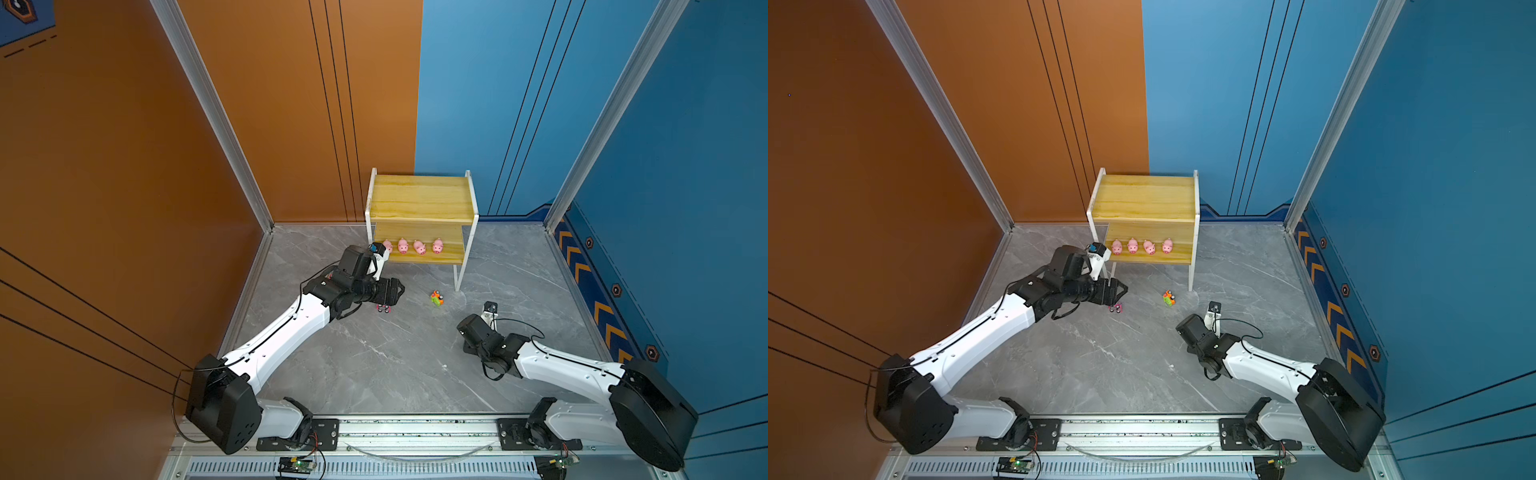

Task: Place and organize the plastic toys onto the shelf

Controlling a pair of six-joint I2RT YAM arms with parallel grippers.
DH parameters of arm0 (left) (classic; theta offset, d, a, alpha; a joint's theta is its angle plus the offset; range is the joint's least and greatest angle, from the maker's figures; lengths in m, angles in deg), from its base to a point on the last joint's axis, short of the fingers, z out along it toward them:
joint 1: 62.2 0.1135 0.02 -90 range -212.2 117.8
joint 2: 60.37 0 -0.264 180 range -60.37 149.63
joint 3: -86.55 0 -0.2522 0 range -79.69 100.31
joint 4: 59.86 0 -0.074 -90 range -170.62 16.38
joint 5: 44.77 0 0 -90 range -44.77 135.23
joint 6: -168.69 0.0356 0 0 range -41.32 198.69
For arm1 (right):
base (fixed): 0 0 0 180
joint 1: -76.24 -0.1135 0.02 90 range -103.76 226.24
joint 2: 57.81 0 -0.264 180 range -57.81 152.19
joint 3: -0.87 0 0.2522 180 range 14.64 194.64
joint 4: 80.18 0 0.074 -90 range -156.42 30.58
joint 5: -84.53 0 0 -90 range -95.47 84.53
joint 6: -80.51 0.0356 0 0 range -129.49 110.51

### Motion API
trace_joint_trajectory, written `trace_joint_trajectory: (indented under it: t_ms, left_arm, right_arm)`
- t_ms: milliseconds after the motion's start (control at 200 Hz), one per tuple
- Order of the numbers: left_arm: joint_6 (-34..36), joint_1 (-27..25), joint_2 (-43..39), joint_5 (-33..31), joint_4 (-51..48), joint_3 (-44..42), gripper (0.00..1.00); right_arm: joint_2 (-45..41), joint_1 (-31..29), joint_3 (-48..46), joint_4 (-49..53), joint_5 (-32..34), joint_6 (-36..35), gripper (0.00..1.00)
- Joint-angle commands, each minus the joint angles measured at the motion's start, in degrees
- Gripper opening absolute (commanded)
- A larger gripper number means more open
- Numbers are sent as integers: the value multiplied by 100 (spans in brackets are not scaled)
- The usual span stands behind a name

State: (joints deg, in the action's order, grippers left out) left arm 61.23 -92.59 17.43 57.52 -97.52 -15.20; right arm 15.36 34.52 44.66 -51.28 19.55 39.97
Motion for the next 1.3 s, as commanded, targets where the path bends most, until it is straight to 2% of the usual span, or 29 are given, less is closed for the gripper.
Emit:
trace_joint_trajectory:
  t_ms: [0,410,746,1006,1141,1171,1291]
  left_arm:
    - [1,-21,64,107,18,-99,84]
    - [-4,9,69,149,43,-103,84]
    - [-4,14,68,142,52,-110,84]
    - [-7,16,72,136,55,-104,84]
    - [-13,16,77,147,53,-92,84]
    - [-13,16,78,155,43,-88,84]
    - [-4,9,73,155,52,-86,83]
  right_arm:
    - [173,75,-68,-350,-206,-218,53]
    - [746,287,143,-529,-281,-511,36]
    - [442,350,192,-337,-317,-756,27]
    - [-818,190,856,1018,-75,-1176,26]
    - [-1423,190,1683,2002,78,-1506,25]
    - [-1517,26,1893,2172,116,-1587,25]
    - [-1582,-15,2923,2859,174,-1964,25]
